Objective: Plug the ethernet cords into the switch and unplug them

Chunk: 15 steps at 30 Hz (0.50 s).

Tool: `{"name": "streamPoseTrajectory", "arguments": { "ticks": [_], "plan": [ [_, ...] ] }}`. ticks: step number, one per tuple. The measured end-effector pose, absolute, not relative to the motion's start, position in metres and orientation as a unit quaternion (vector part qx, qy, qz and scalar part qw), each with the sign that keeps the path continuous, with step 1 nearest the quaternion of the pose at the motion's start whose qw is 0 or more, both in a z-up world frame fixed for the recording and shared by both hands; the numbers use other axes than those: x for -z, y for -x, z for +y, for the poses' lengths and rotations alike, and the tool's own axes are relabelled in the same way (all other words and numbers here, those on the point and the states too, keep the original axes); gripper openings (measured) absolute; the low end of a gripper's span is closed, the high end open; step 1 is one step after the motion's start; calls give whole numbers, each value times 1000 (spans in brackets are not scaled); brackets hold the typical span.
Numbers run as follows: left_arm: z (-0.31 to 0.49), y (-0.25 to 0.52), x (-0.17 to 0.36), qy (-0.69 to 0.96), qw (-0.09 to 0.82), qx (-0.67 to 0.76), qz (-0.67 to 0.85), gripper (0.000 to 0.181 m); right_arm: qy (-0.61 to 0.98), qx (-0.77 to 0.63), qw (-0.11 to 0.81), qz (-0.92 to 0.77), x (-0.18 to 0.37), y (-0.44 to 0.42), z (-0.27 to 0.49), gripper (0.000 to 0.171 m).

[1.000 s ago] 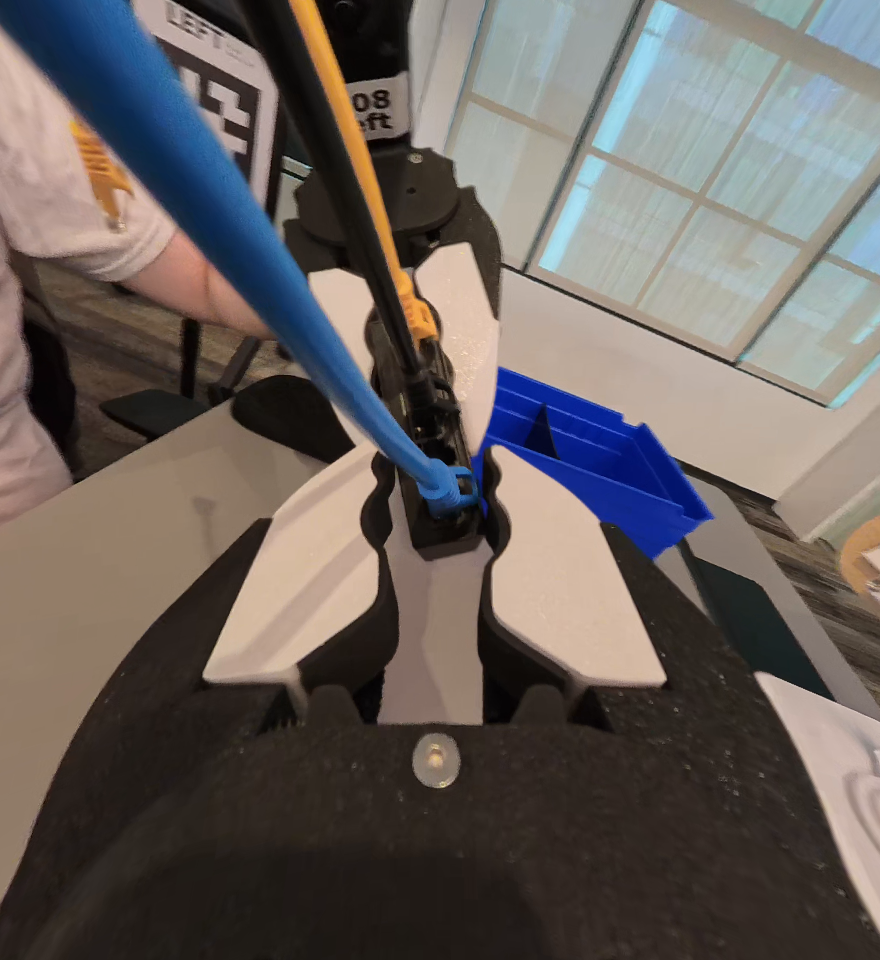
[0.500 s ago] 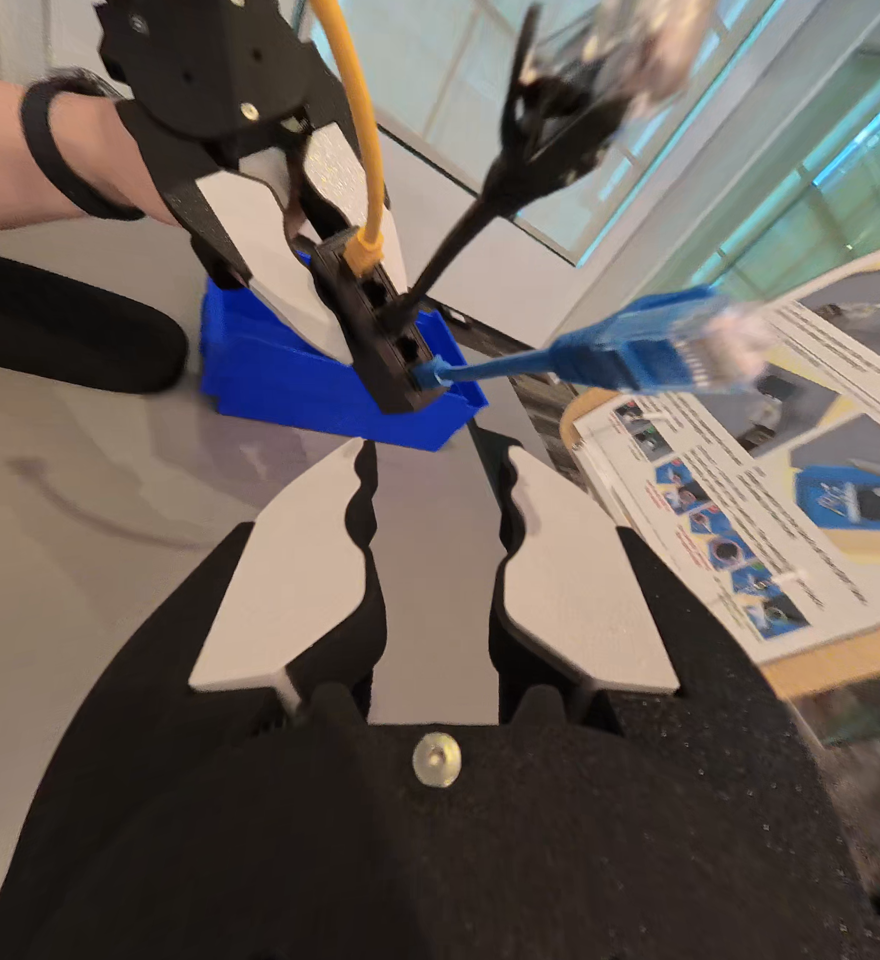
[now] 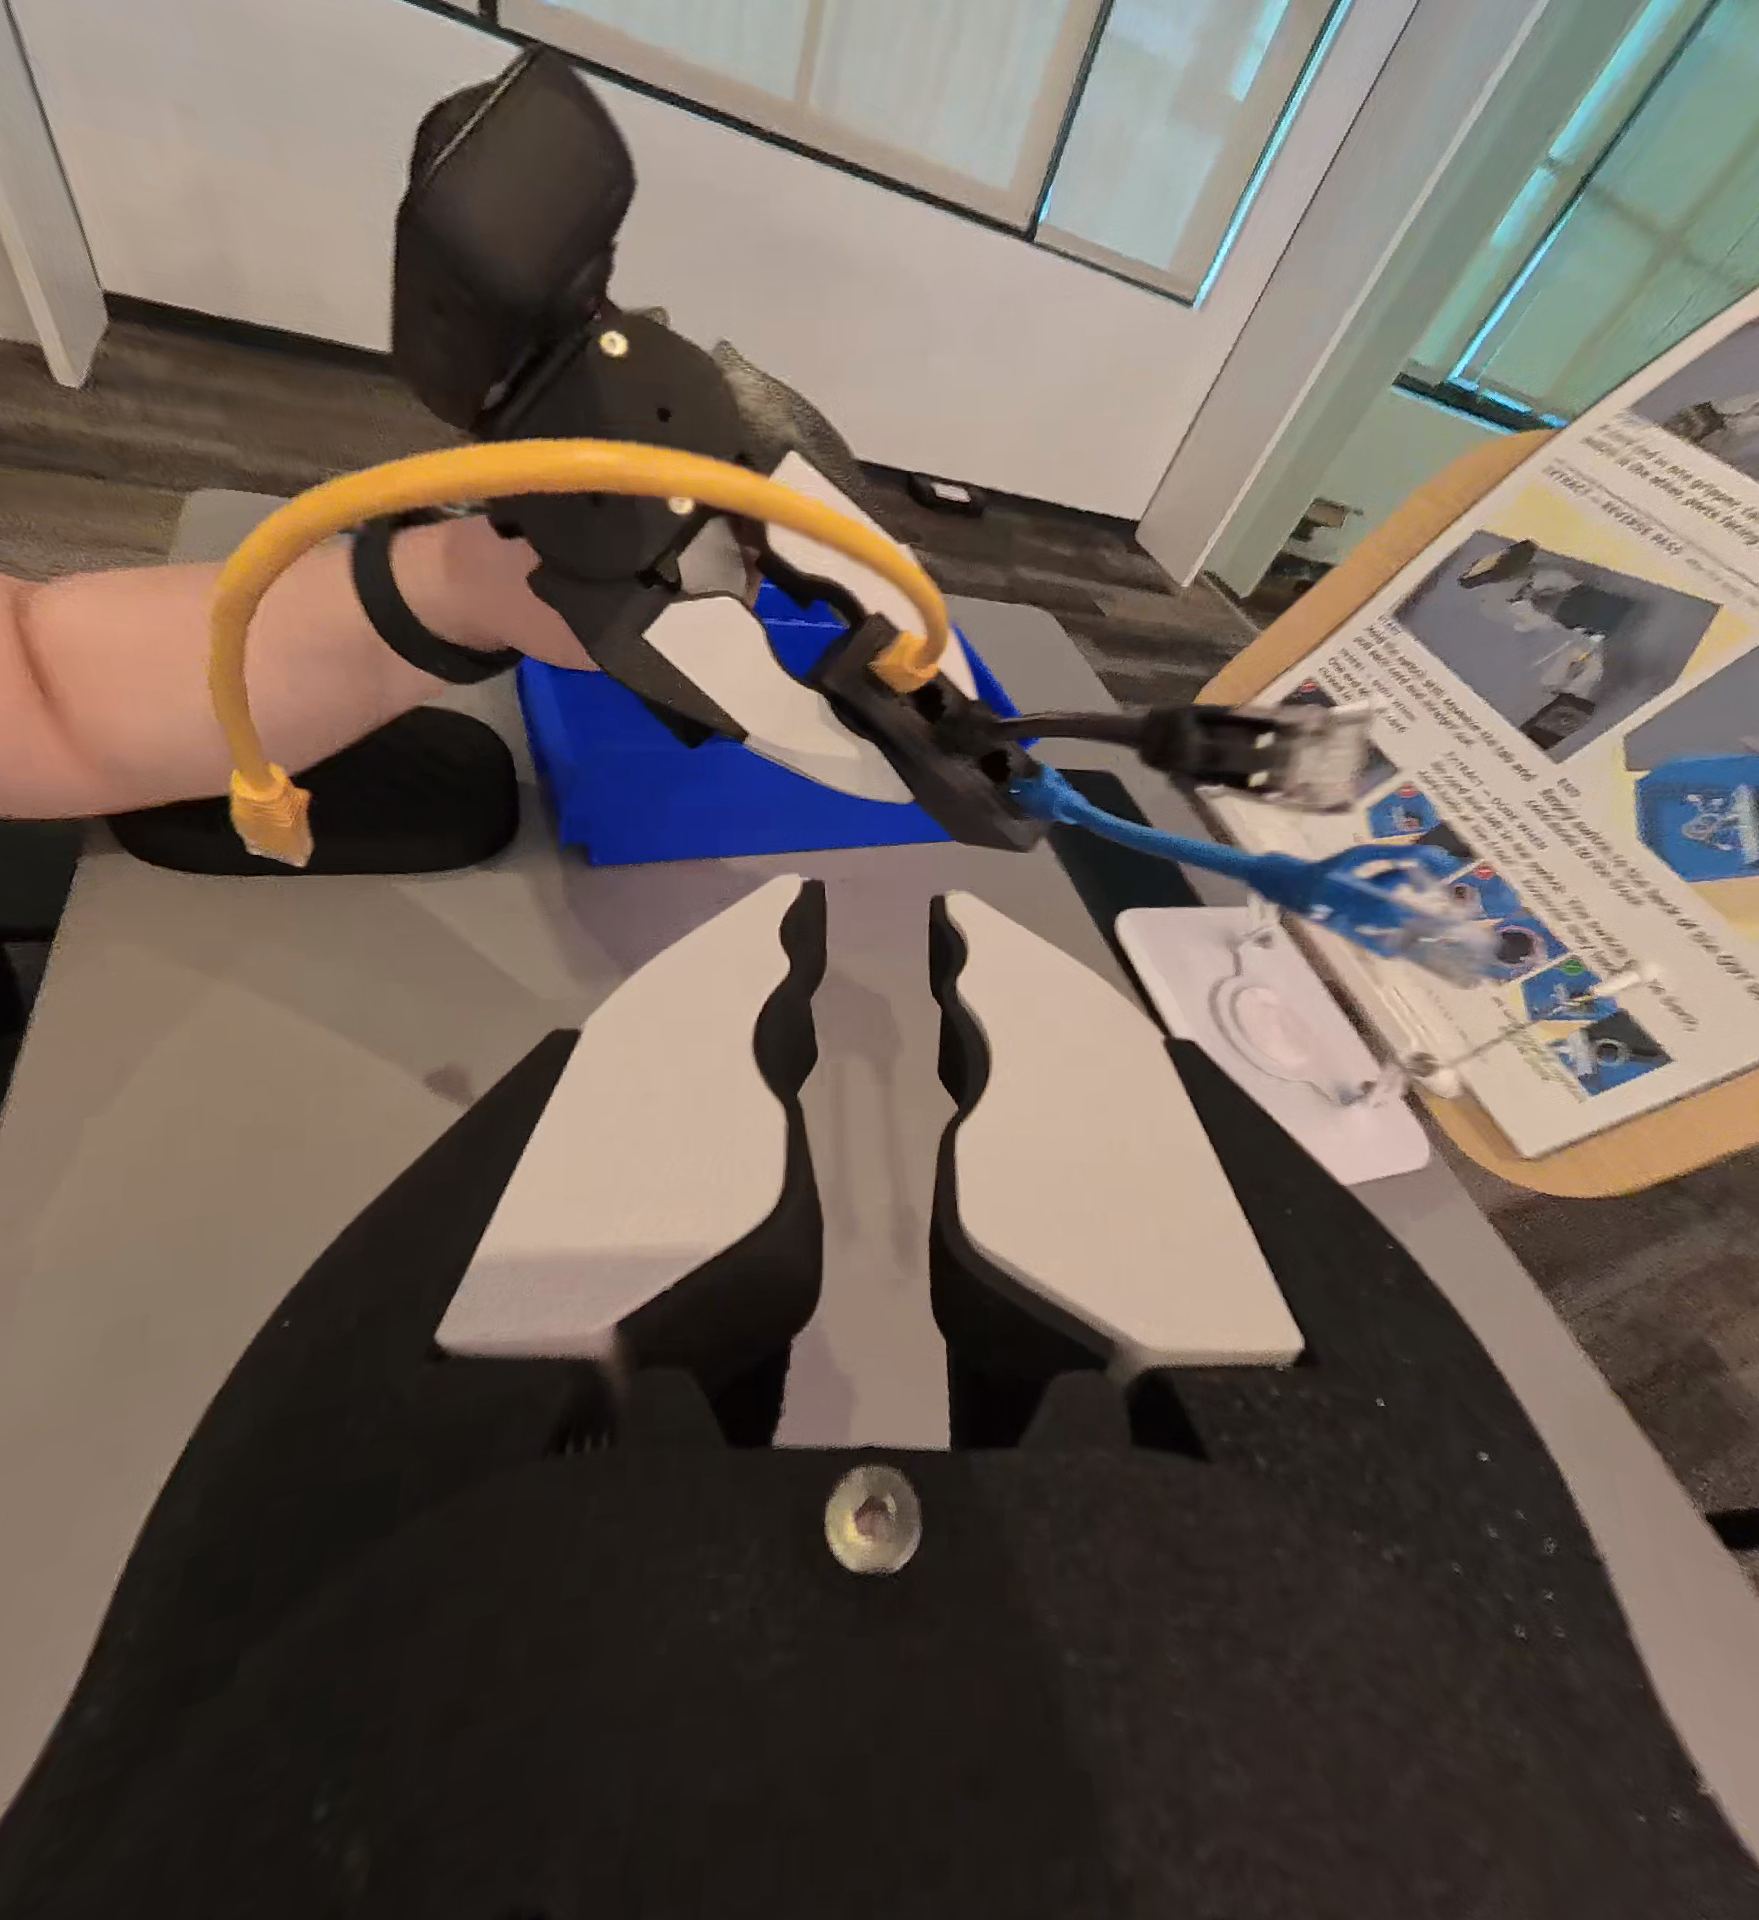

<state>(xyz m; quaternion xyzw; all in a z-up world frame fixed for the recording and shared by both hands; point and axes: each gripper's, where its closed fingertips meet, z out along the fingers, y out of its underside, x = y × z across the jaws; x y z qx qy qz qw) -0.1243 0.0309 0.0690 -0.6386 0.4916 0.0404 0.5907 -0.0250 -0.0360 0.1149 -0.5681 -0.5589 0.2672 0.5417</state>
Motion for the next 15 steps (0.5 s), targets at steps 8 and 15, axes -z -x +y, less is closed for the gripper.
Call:
{"name": "streamPoseTrajectory", "arguments": {
  "ticks": [8, 15],
  "plan": [
    [23, 124, -72, 615, 623, -21, 483, 29, 619, -303, 496, -528, -91, 42, -22, 13],
    [14, 118, -70, 603, 629, 17, 489, 29, 537, -271, 528, -600, -89, 42, -33, 12]
  ]
}}
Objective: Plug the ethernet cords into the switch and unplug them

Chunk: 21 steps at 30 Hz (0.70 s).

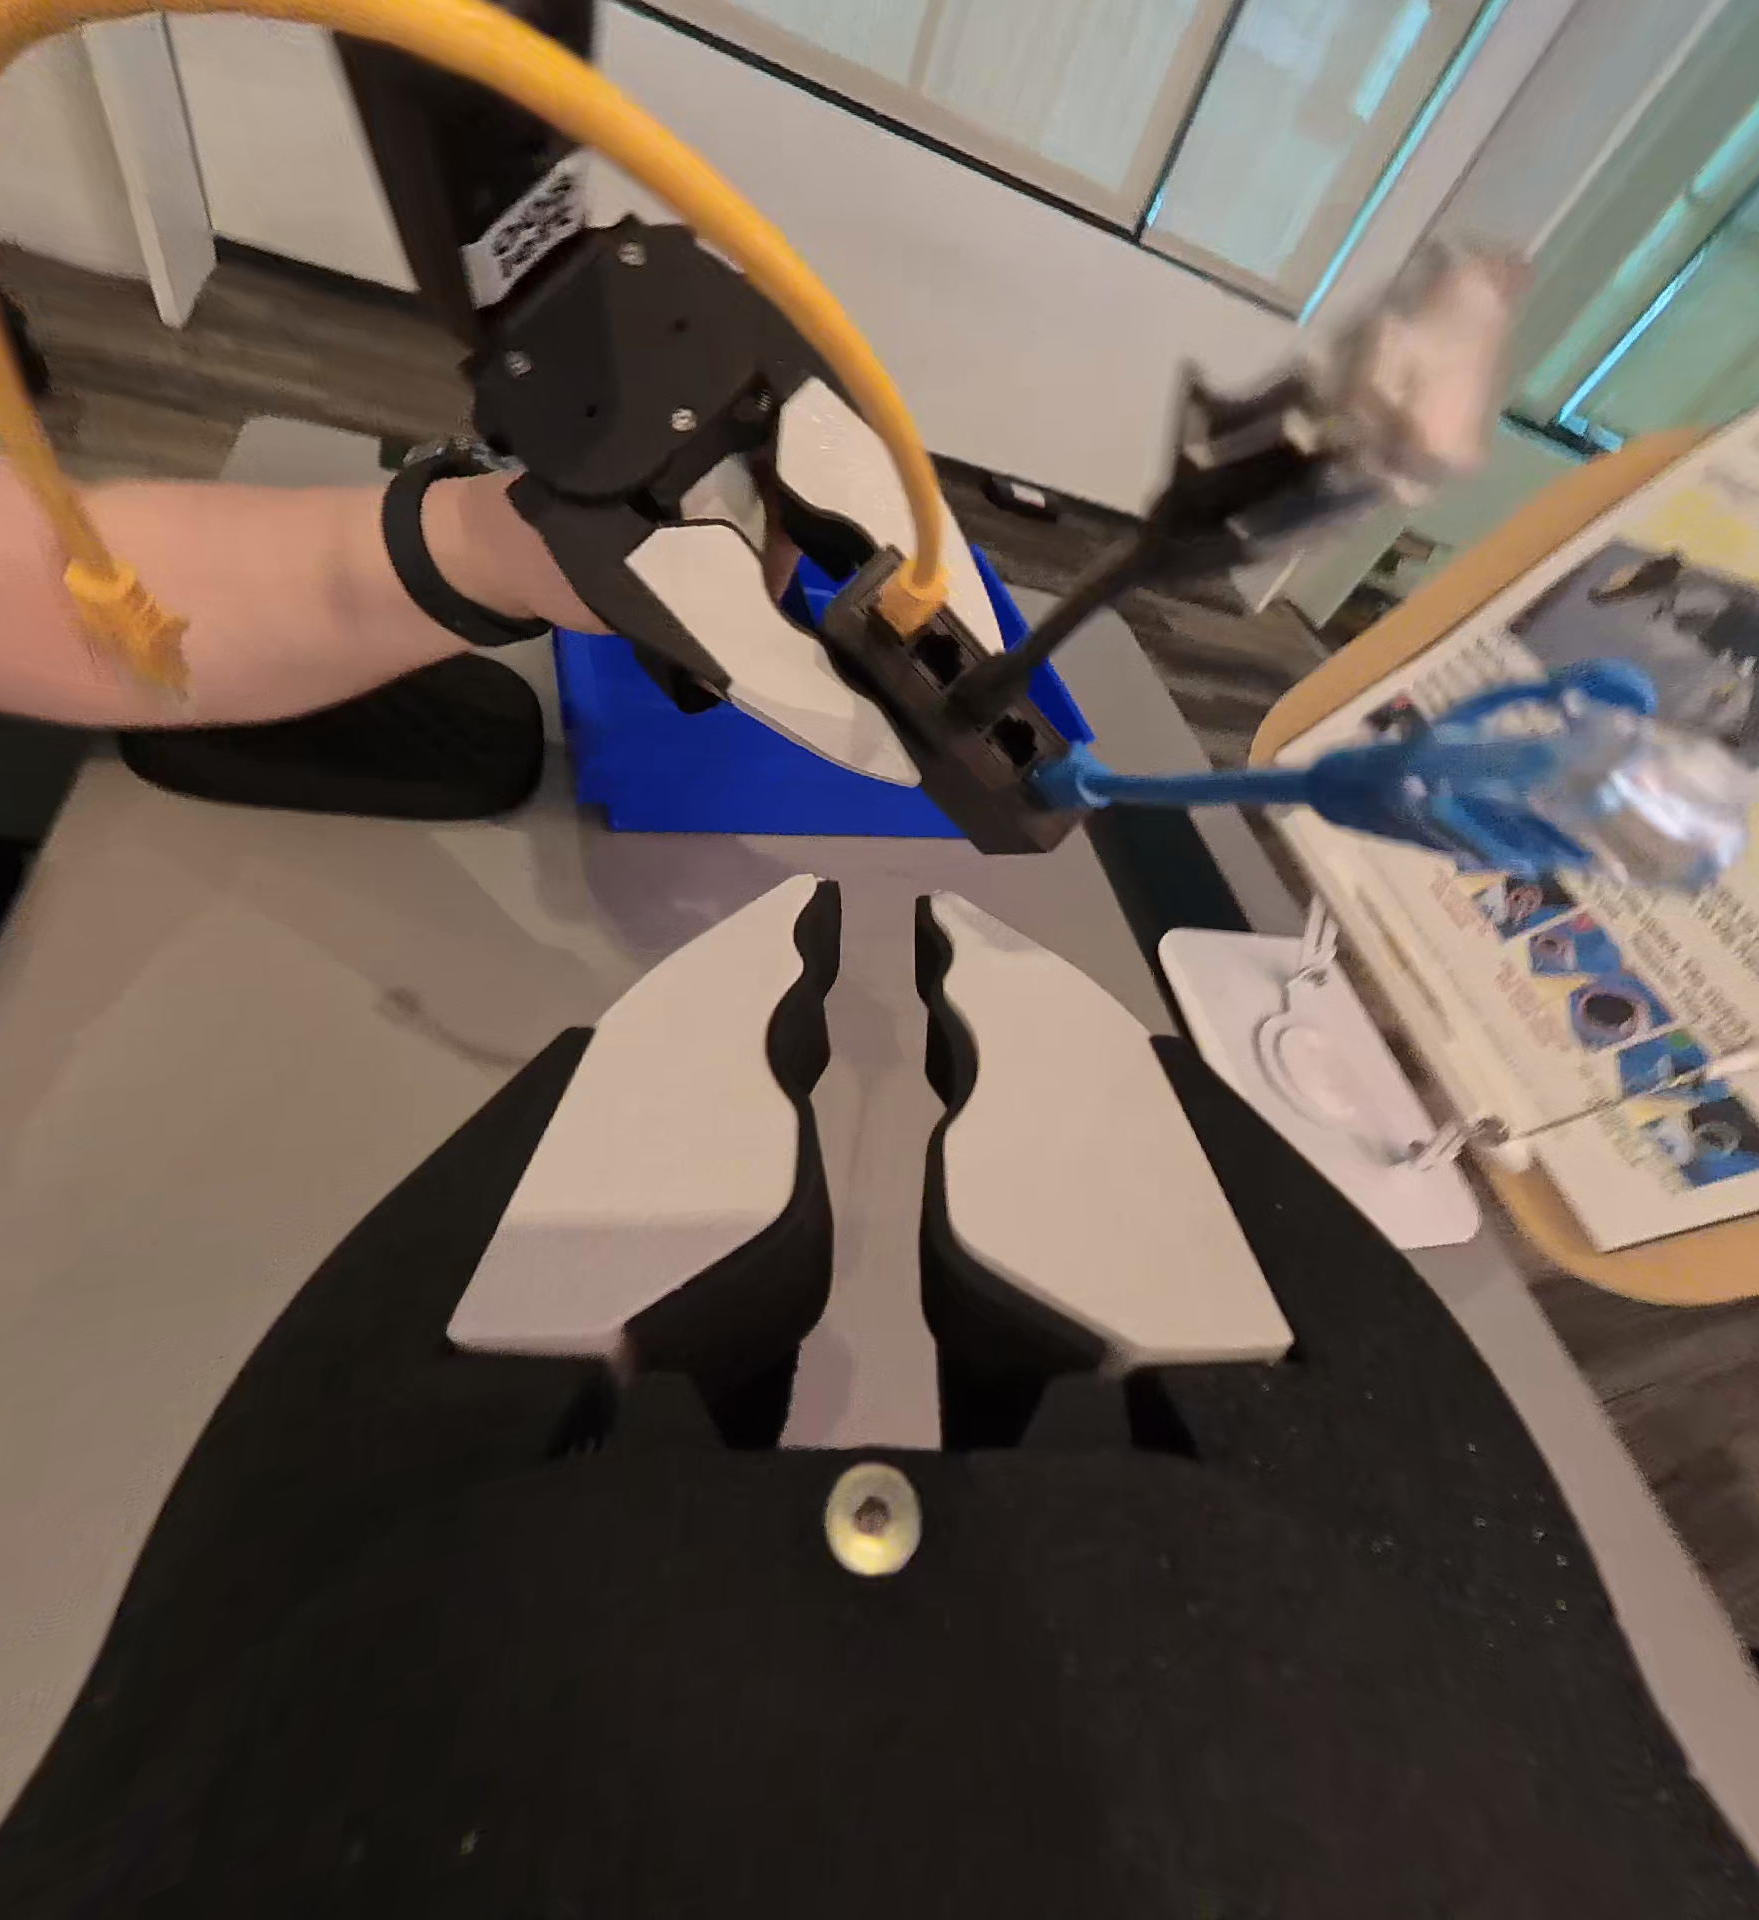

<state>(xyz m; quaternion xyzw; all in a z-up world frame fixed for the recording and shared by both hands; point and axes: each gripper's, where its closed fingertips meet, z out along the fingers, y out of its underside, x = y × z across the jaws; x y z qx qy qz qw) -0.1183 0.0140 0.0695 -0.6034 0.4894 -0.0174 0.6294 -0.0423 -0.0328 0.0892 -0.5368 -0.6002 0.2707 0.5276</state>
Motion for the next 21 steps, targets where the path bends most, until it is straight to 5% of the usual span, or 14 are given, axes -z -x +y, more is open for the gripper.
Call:
{"name": "streamPoseTrajectory", "arguments": {
  "ticks": [9, 21],
  "plan": [
    [10, 114, -56, 603, 596, -33, 529, 28, 451, -201, 560, -665, -97, 42, -62, 7],
    [10, 109, -38, 607, 568, -39, 554, 29, 437, -134, 564, -688, -90, 36, -60, 23]
  ]
}}
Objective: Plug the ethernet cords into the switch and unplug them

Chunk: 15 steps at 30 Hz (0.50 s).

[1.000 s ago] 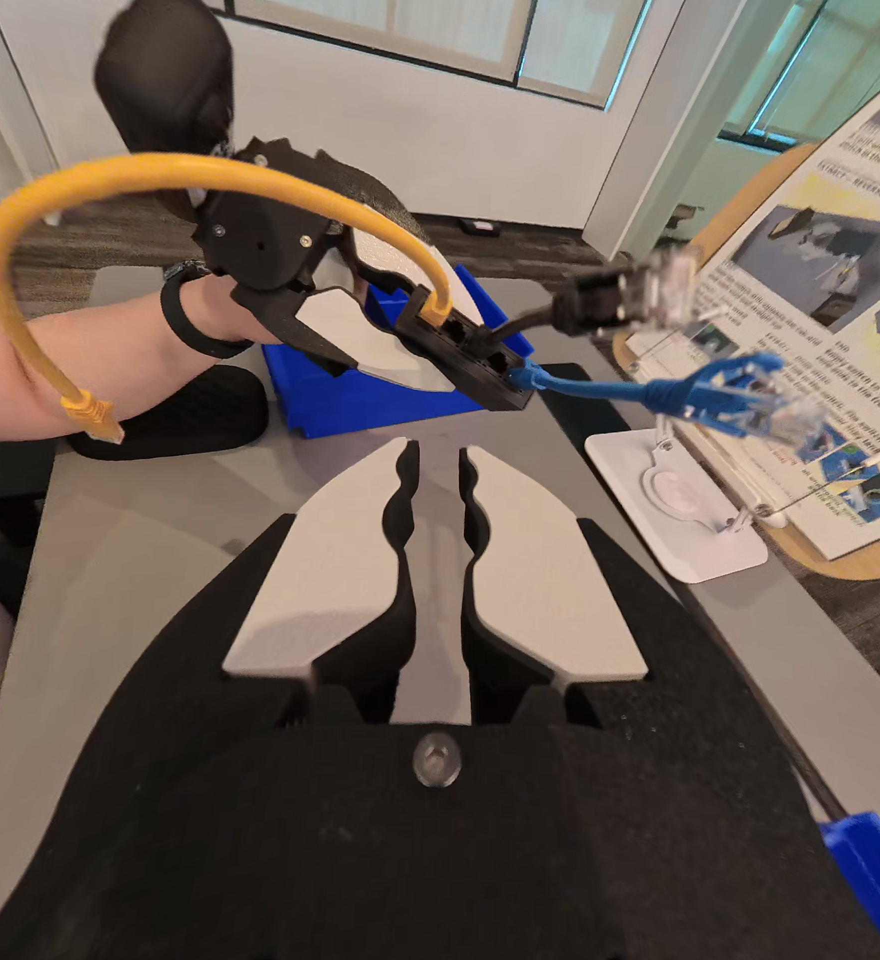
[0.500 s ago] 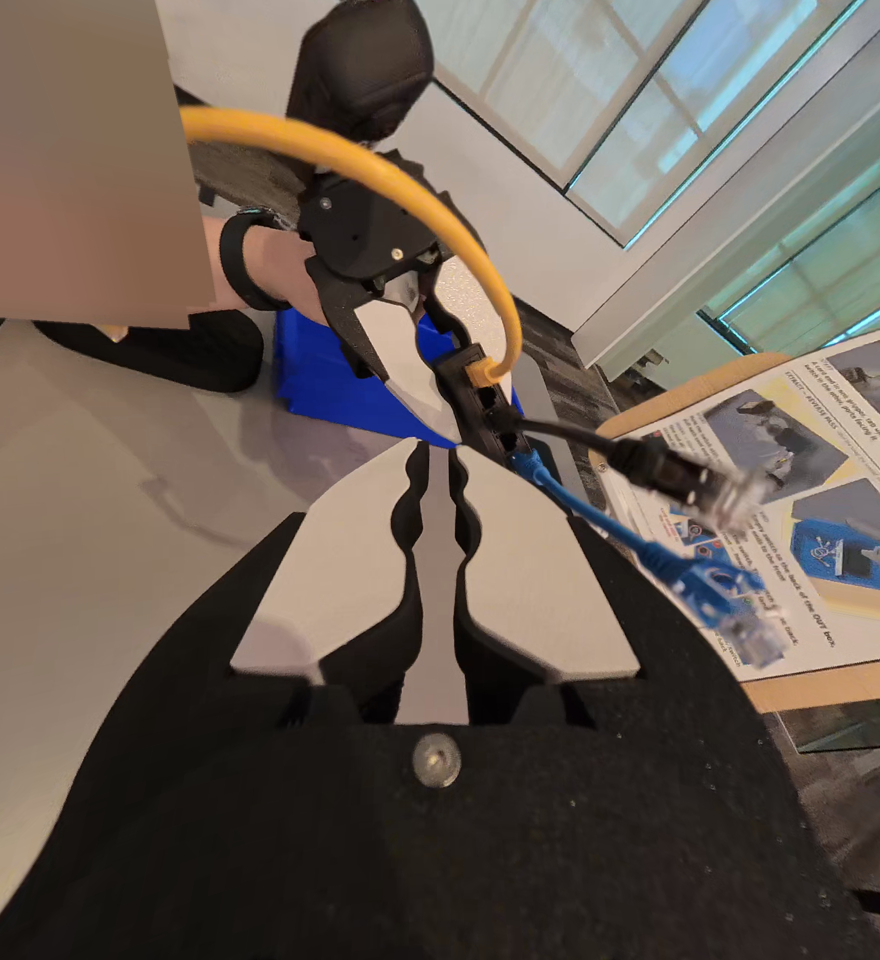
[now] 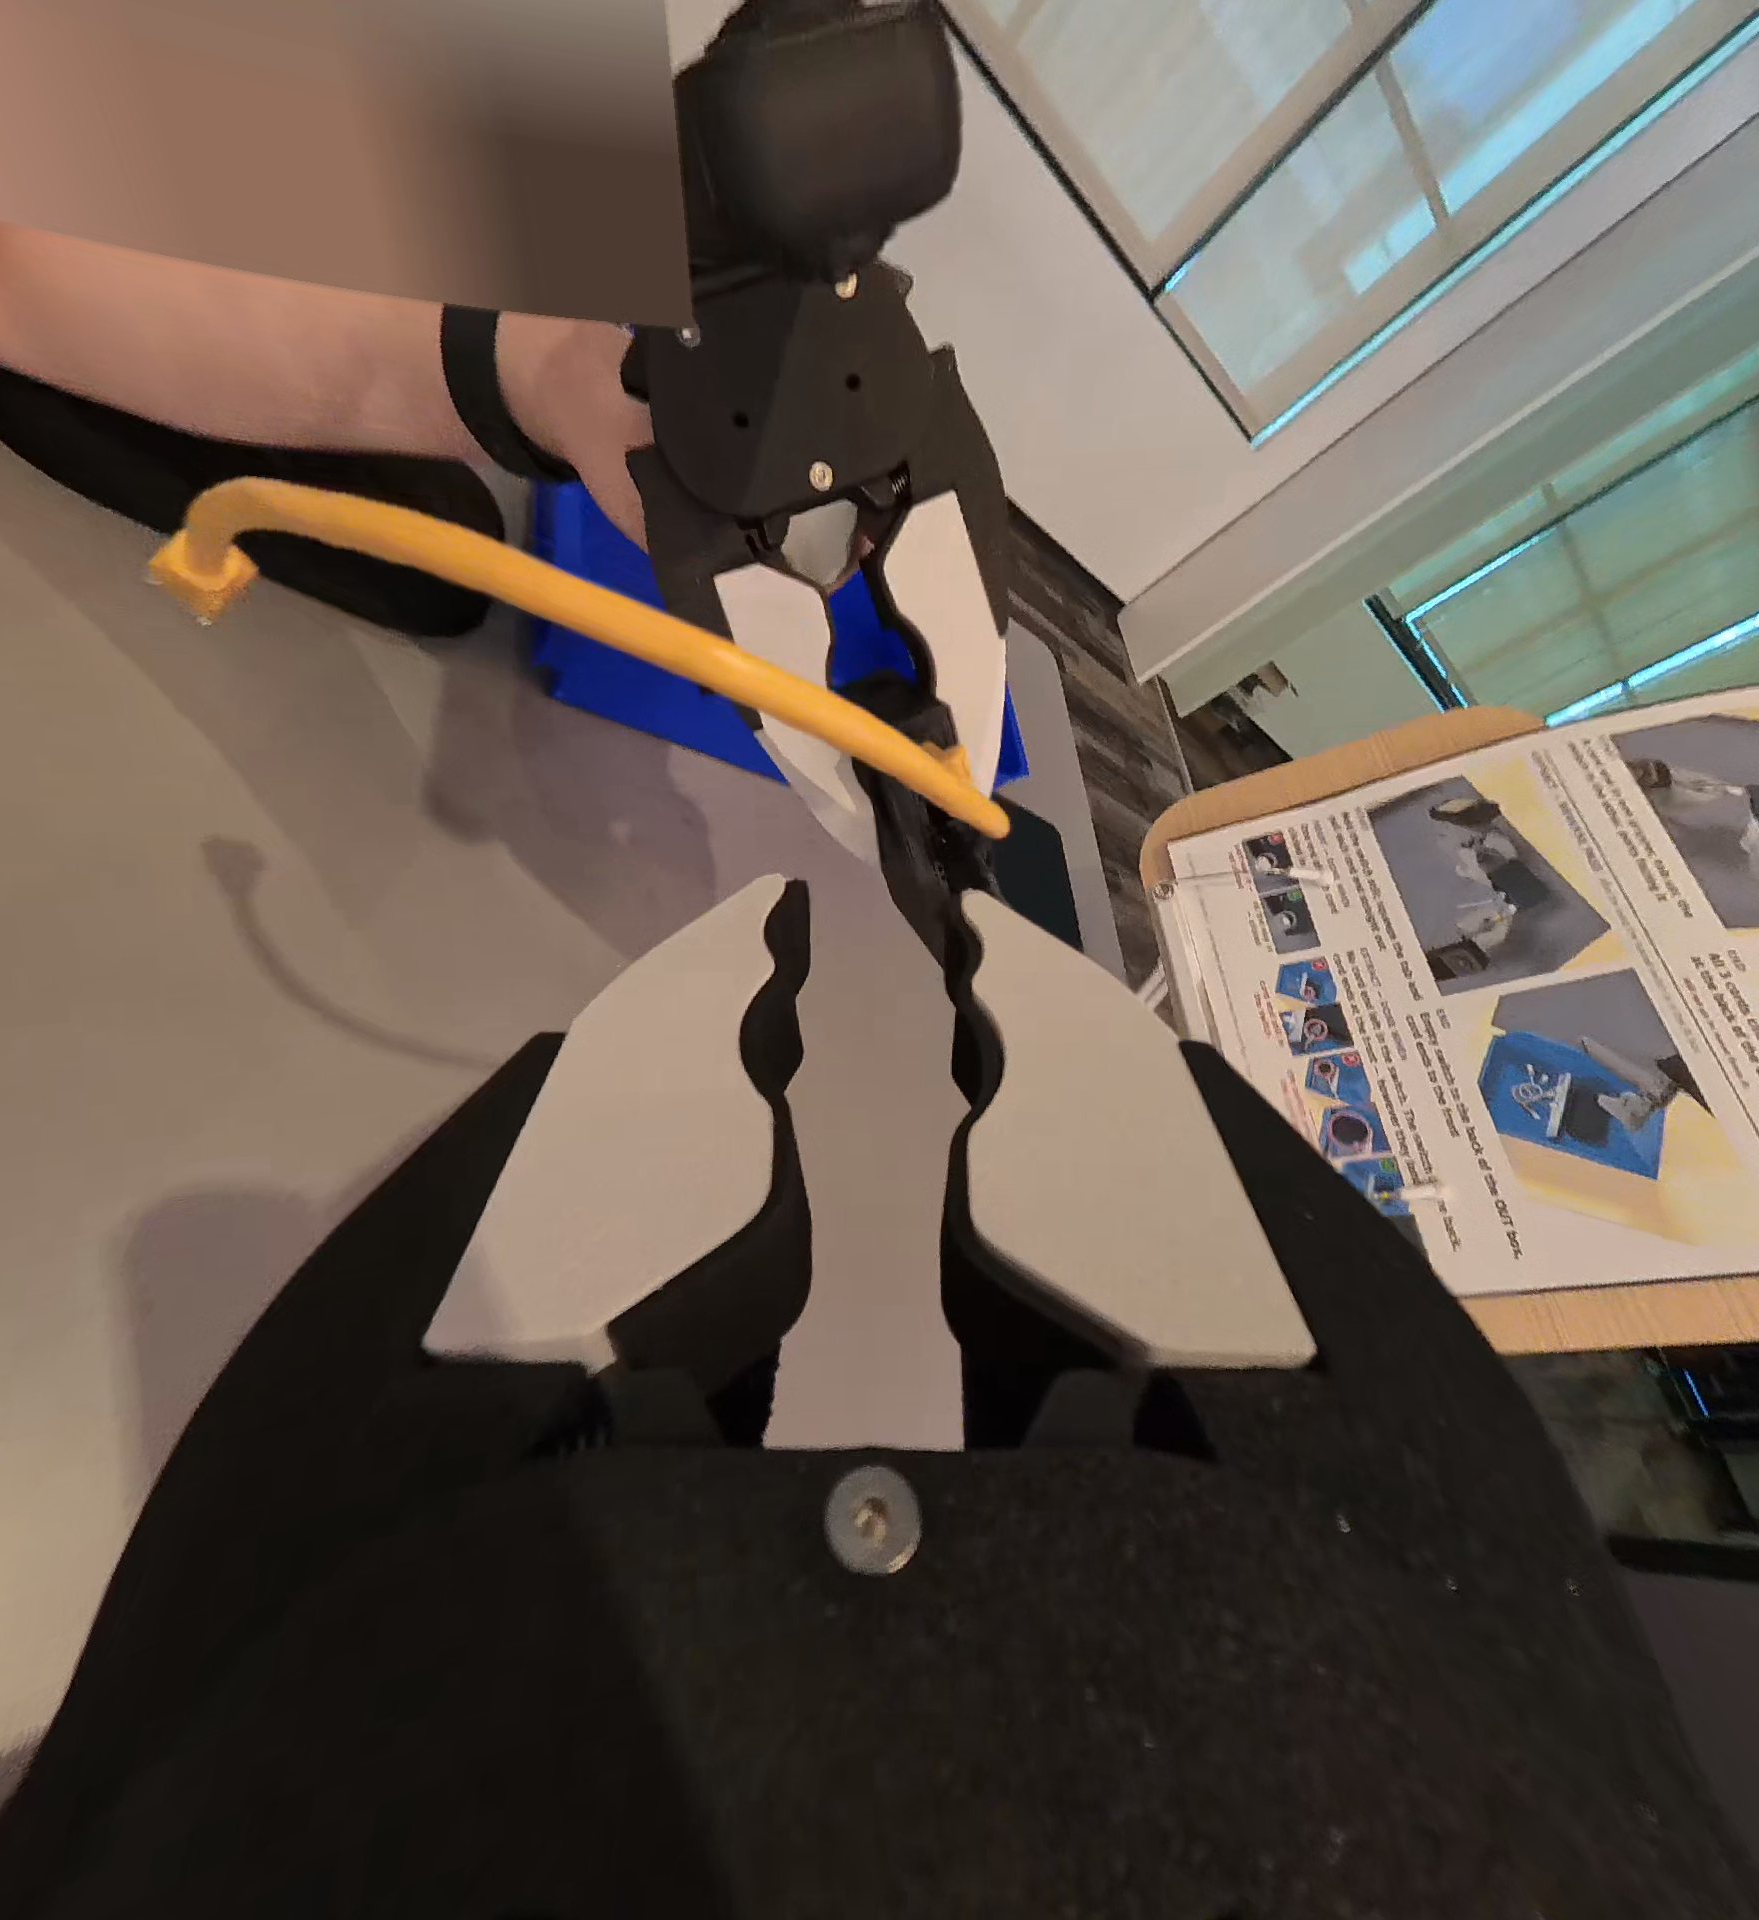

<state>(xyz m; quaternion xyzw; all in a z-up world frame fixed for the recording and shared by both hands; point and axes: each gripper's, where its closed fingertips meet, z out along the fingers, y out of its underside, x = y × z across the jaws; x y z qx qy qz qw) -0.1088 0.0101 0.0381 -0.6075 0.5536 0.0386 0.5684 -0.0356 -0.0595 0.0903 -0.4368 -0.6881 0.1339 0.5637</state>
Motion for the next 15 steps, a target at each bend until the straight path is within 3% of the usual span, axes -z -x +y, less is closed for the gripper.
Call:
{"name": "streamPoseTrajectory", "arguments": {
  "ticks": [15],
  "plan": [
    [12, 105, -21, 622, 542, -31, 565, 29, 489, -65, 548, -675, -92, 10, -49, 24]
  ]
}}
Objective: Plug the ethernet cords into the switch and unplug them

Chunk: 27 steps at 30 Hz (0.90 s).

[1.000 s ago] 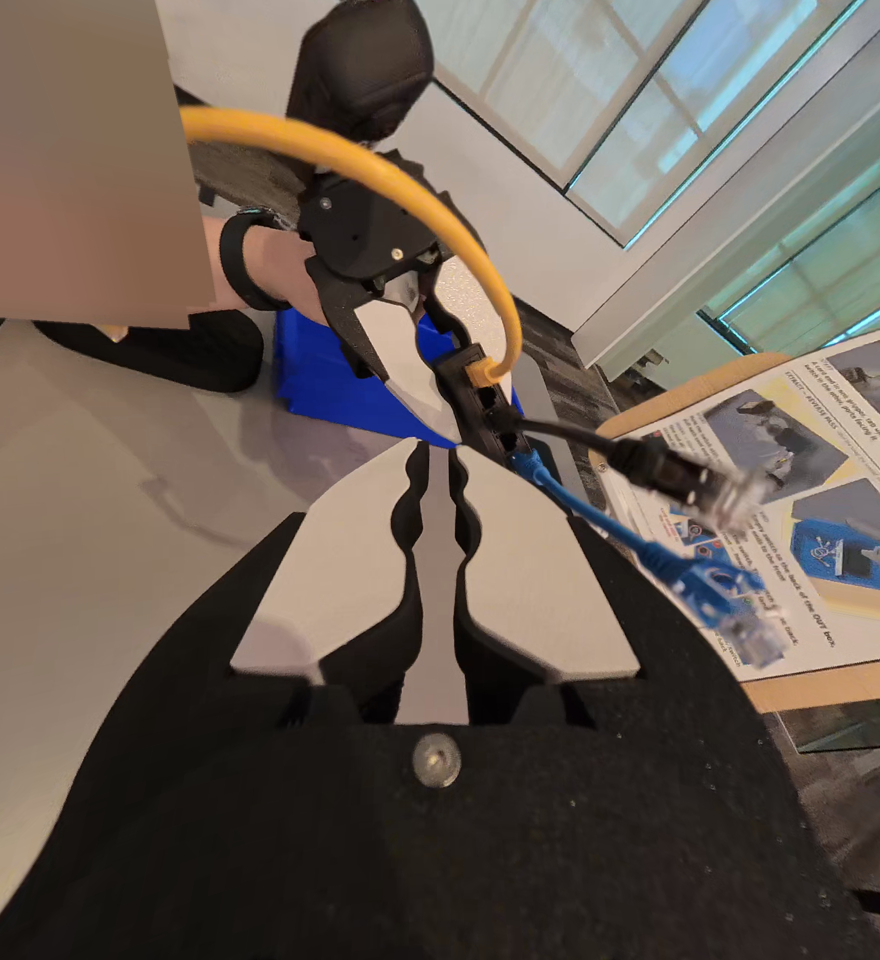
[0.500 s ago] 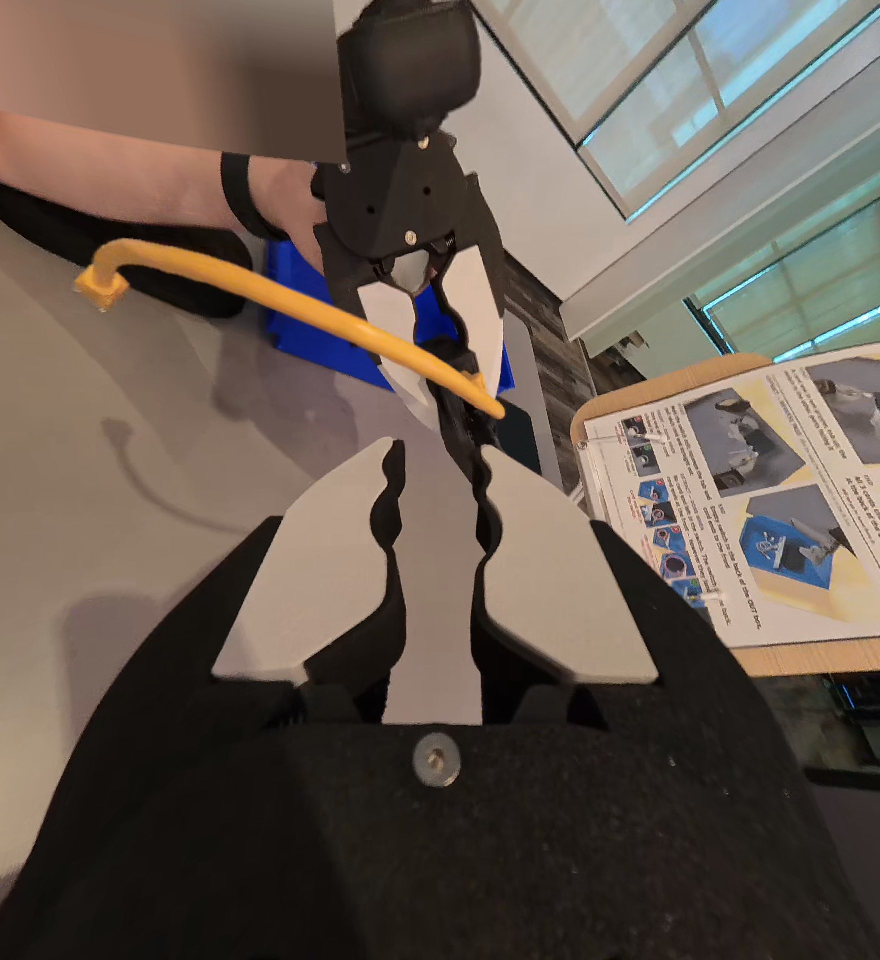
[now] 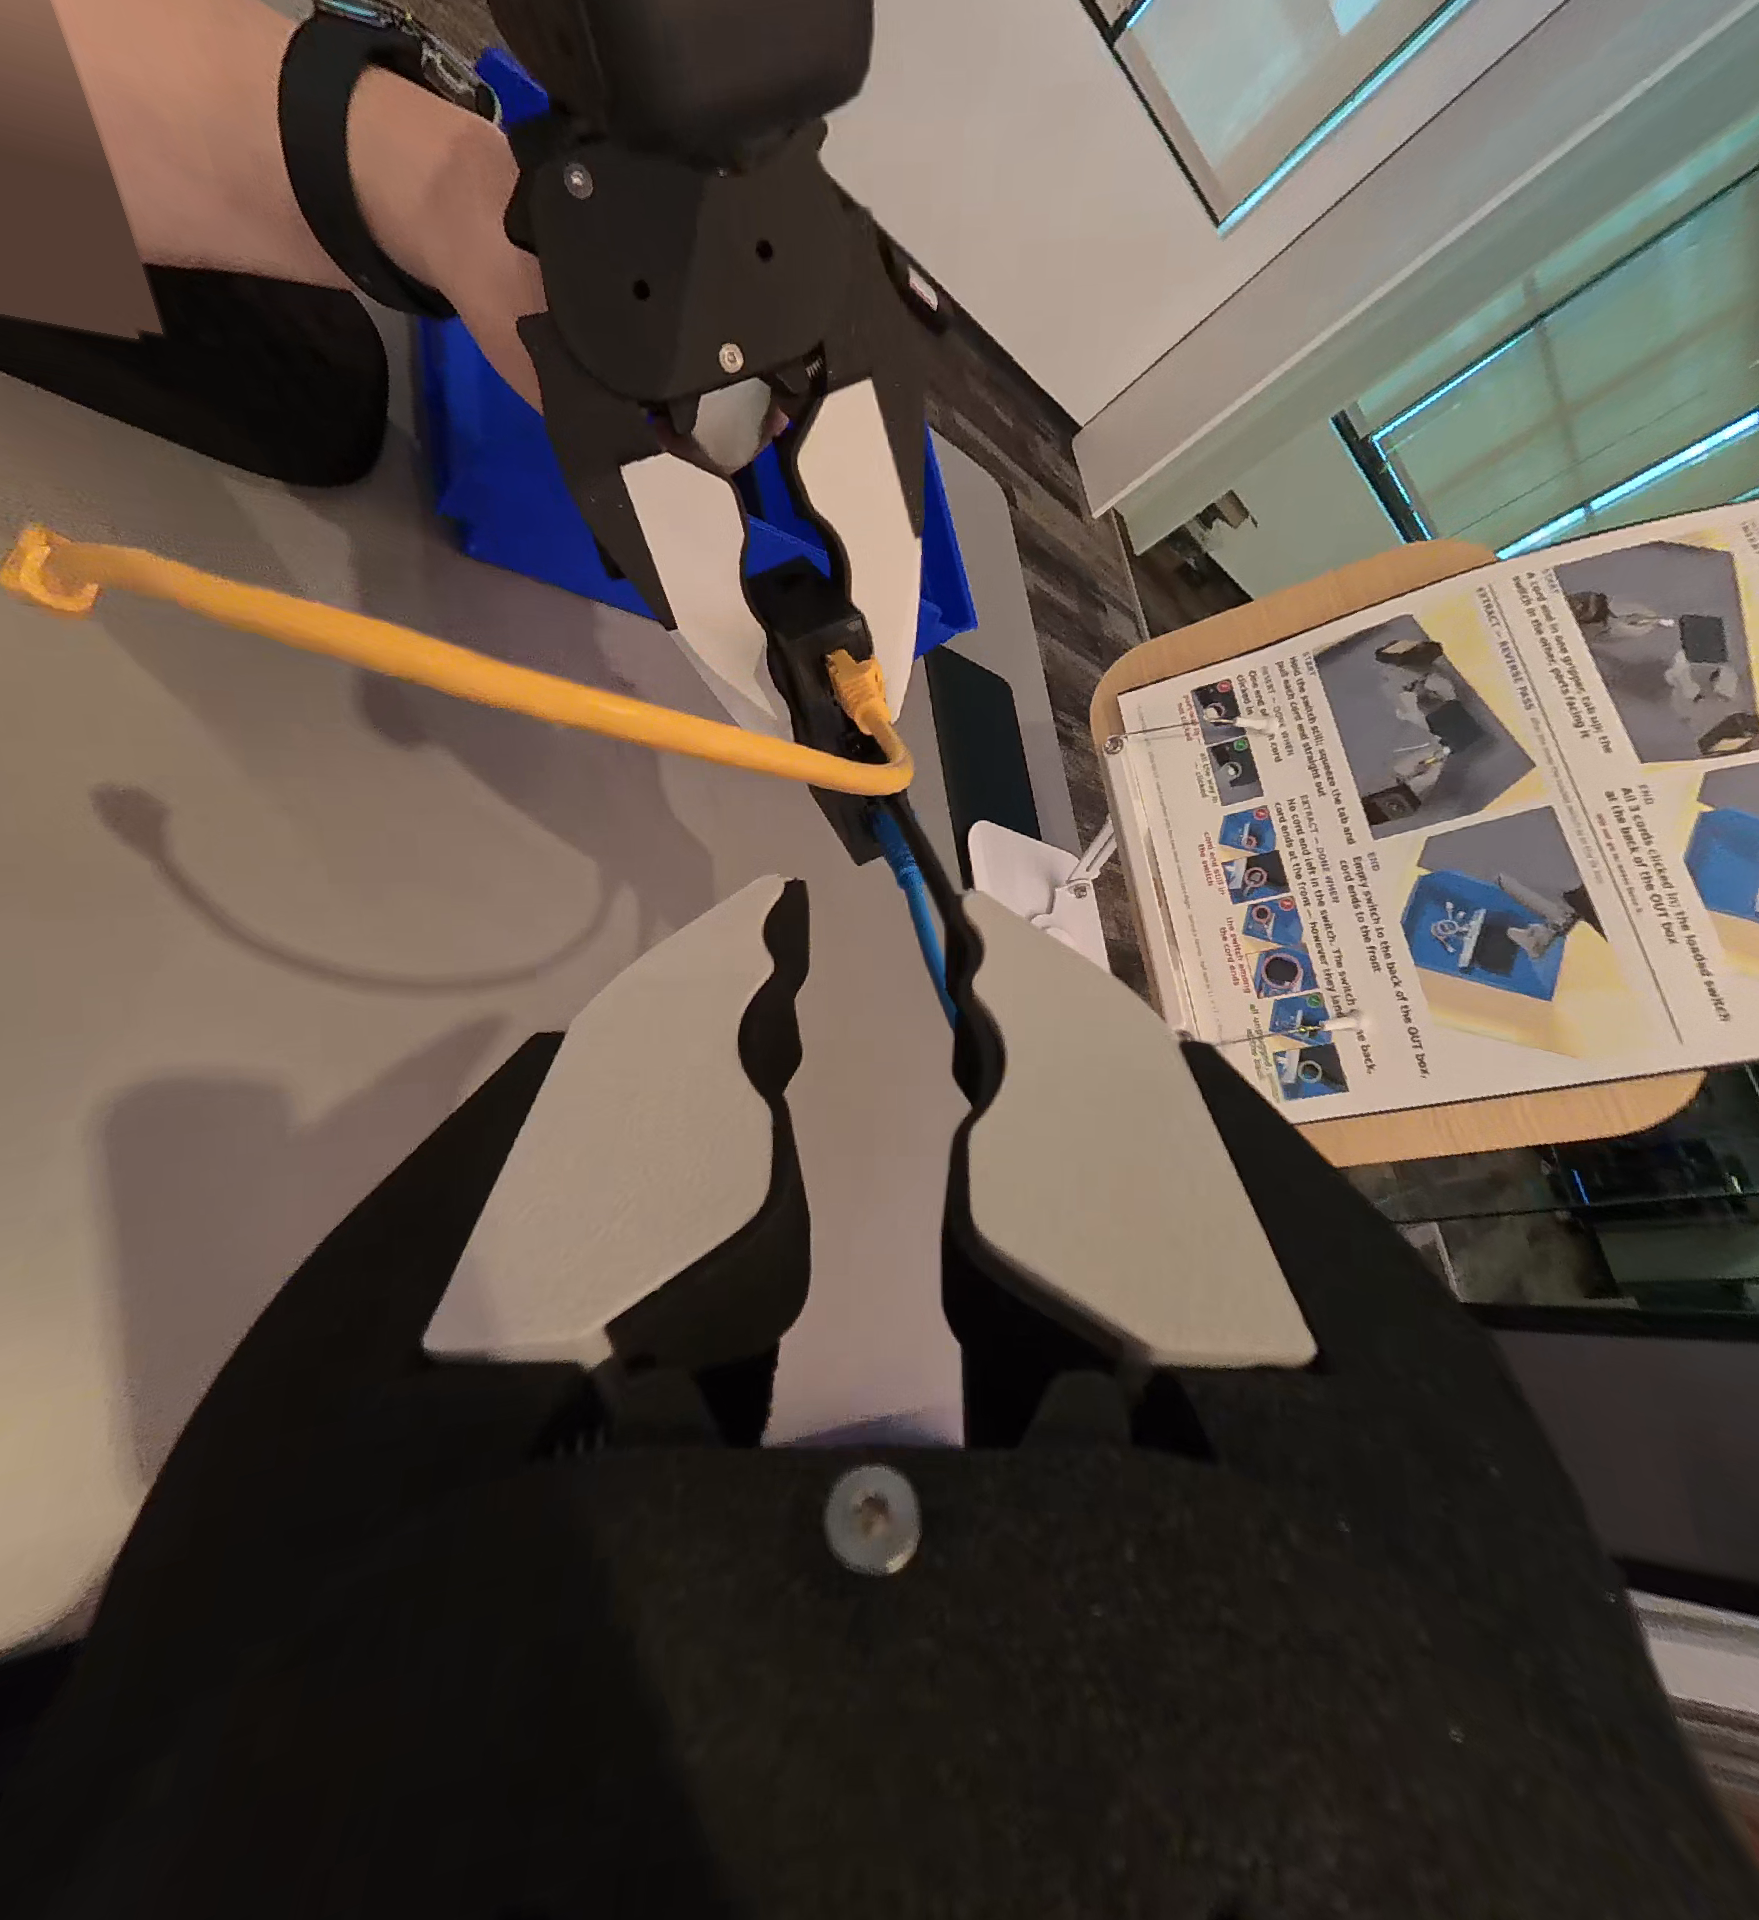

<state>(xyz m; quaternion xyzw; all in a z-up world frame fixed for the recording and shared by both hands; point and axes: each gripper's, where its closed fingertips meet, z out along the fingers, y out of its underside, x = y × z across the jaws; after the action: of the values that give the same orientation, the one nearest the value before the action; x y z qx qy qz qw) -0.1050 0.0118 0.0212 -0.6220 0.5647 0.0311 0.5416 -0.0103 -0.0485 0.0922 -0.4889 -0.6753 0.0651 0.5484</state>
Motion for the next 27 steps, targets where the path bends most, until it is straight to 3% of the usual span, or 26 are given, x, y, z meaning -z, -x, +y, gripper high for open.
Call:
{"name": "streamPoseTrajectory", "arguments": {
  "ticks": [7, 15, 23, 27],
  "plan": [
    [2, 92, -10, 614, 523, -5, 591, 28, 477, -125, 565, -661, -114, -9, -67, 29],
    [-15, 72, 0, 598, 507, 29, 621, 29, 482, -85, 554, -674, -110, -18, -56, 28],
    [-22, 60, -8, 579, 533, 51, 615, 29, 493, -152, 423, -745, -100, -1, -27, 26],
    [-25, 62, -21, 569, 553, 66, 605, 29, 515, -138, 485, -693, -95, -7, -2, 24]
  ]
}}
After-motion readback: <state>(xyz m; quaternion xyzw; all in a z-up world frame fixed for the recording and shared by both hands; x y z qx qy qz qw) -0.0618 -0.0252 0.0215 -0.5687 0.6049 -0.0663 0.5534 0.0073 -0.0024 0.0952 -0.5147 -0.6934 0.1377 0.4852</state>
